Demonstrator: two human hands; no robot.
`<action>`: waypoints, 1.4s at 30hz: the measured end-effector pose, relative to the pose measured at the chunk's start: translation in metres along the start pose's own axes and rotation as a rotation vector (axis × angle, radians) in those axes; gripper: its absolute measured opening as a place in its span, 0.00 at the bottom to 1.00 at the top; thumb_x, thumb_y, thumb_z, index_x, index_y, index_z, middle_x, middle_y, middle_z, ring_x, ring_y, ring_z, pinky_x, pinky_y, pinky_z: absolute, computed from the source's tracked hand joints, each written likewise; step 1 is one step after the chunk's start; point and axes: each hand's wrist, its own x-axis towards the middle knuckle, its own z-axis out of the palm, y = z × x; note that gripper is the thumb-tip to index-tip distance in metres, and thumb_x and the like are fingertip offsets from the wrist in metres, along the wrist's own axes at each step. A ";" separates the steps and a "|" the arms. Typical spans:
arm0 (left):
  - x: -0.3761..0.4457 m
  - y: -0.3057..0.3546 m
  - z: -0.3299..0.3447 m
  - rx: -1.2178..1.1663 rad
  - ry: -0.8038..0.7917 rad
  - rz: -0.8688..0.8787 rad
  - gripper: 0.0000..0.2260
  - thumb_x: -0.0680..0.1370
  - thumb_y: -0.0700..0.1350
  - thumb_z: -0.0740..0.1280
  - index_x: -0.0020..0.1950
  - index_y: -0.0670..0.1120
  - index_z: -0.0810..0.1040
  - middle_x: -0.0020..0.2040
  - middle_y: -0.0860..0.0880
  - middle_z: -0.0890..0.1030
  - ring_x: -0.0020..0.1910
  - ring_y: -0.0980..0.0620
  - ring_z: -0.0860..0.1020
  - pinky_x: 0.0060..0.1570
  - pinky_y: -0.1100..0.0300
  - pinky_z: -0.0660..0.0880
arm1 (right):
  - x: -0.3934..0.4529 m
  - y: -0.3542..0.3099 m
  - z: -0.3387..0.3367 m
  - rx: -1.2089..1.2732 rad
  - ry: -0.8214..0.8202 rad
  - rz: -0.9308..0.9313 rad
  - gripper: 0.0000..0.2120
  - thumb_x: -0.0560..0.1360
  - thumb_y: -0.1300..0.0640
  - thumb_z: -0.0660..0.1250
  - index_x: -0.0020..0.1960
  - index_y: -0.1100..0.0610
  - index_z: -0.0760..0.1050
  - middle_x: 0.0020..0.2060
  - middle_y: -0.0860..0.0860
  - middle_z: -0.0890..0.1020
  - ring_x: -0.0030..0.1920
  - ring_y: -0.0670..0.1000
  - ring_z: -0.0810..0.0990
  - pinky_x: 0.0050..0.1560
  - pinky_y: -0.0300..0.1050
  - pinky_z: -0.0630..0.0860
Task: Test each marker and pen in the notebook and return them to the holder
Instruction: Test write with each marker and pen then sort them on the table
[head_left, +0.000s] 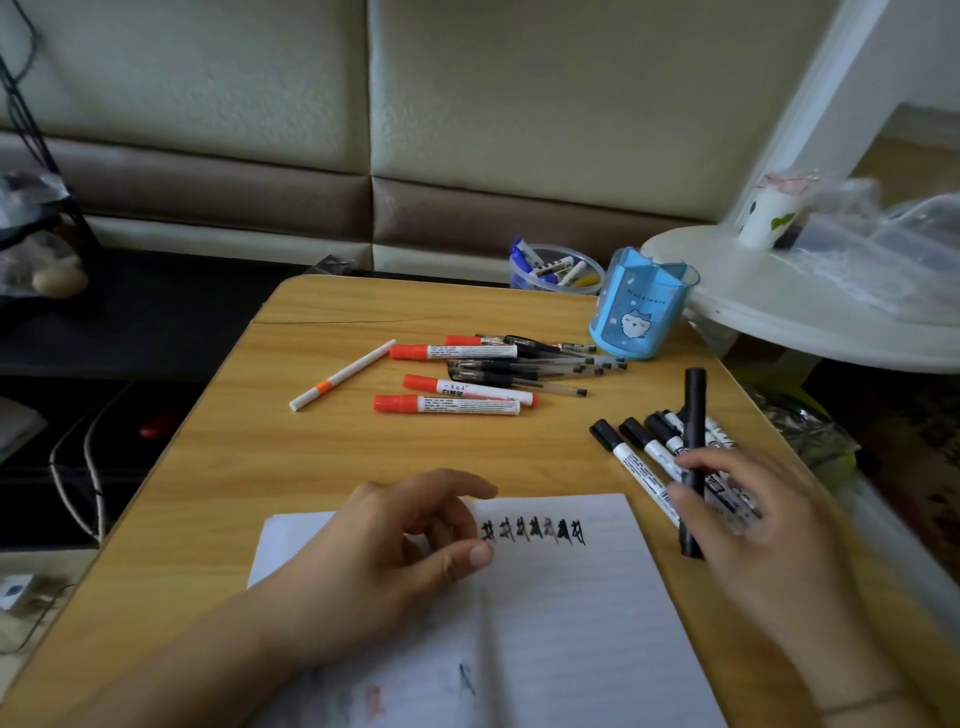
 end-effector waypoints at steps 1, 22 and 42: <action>0.000 -0.001 0.000 -0.006 0.002 -0.004 0.15 0.73 0.58 0.67 0.59 0.57 0.78 0.42 0.56 0.82 0.35 0.58 0.78 0.35 0.64 0.75 | 0.000 0.001 0.002 -0.100 -0.004 -0.040 0.13 0.69 0.38 0.62 0.49 0.41 0.77 0.46 0.35 0.78 0.52 0.48 0.74 0.46 0.45 0.71; 0.000 0.000 -0.002 0.075 -0.027 0.004 0.09 0.78 0.47 0.70 0.57 0.53 0.79 0.42 0.56 0.81 0.38 0.56 0.78 0.34 0.68 0.72 | -0.003 0.004 0.010 -0.242 -0.046 0.099 0.15 0.68 0.46 0.72 0.54 0.47 0.80 0.52 0.45 0.79 0.57 0.52 0.70 0.56 0.58 0.73; 0.001 -0.001 -0.003 0.103 -0.029 0.021 0.09 0.78 0.48 0.70 0.57 0.54 0.80 0.43 0.57 0.81 0.40 0.55 0.79 0.35 0.68 0.72 | -0.002 0.008 0.013 -0.188 -0.021 0.049 0.12 0.68 0.57 0.76 0.49 0.46 0.81 0.49 0.41 0.79 0.56 0.51 0.72 0.55 0.56 0.73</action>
